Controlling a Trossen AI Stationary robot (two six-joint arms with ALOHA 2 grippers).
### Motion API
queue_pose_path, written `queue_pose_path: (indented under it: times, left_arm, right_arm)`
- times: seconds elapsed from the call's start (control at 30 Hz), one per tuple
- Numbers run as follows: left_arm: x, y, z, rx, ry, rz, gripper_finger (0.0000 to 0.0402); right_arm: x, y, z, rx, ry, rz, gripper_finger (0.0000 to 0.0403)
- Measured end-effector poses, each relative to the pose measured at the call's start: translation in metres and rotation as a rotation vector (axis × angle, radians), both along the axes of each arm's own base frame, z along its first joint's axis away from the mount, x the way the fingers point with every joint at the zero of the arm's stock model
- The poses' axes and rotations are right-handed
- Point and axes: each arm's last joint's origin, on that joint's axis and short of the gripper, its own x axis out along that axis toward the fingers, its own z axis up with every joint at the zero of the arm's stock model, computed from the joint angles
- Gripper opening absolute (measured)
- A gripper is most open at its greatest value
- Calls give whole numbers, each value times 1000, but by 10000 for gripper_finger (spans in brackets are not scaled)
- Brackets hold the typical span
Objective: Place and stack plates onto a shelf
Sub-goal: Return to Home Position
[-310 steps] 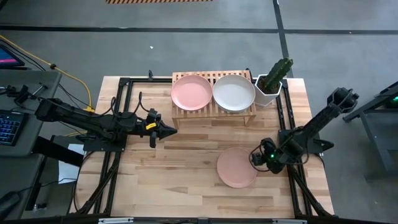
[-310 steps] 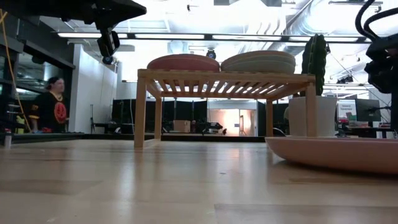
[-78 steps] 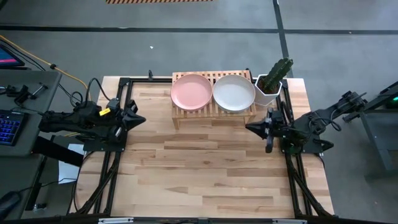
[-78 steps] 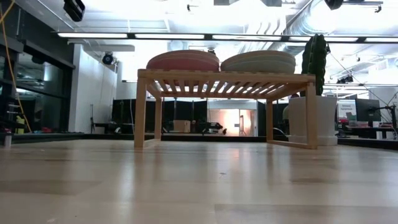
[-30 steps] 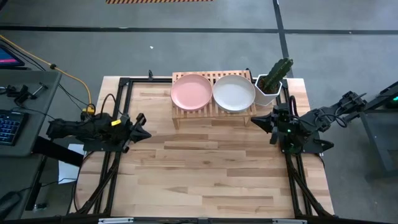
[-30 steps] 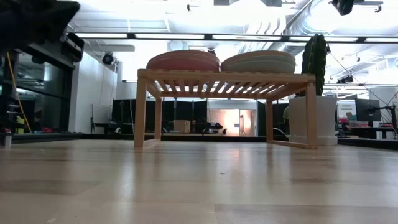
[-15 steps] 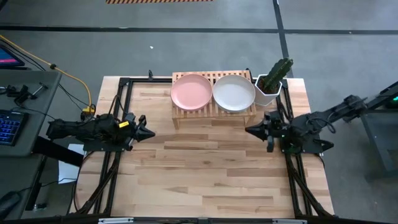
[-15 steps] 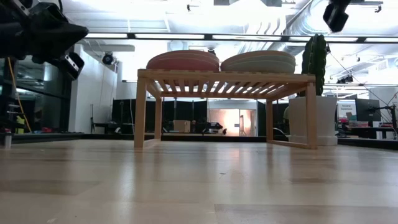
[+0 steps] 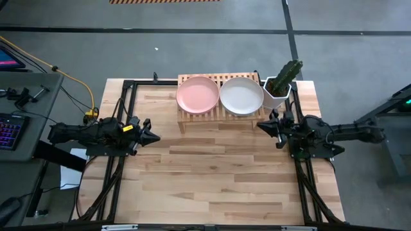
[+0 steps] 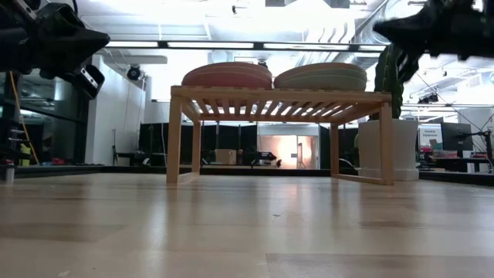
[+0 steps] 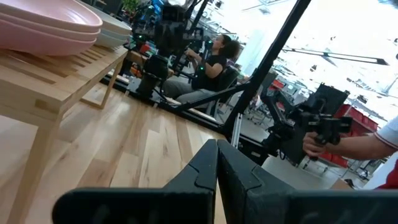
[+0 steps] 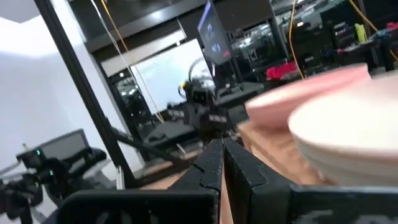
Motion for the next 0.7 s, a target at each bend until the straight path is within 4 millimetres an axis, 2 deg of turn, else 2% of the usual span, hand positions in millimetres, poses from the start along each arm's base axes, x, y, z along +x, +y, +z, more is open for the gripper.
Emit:
queue_pose_path:
  times: [0.17,0.4,0.7]
  left_arm:
    - [0,0,0,0,0,0,0]
    - [0,0,0,0,0,0,0]
    - [0,0,0,1,0,0,0]
  right_arm:
    - [-2,-3,-29,-27,39,-3,0]
    - [-1,-3,-42,-206,181,-34,0]
    - [-2,-4,-57,-183,338,-45,0]
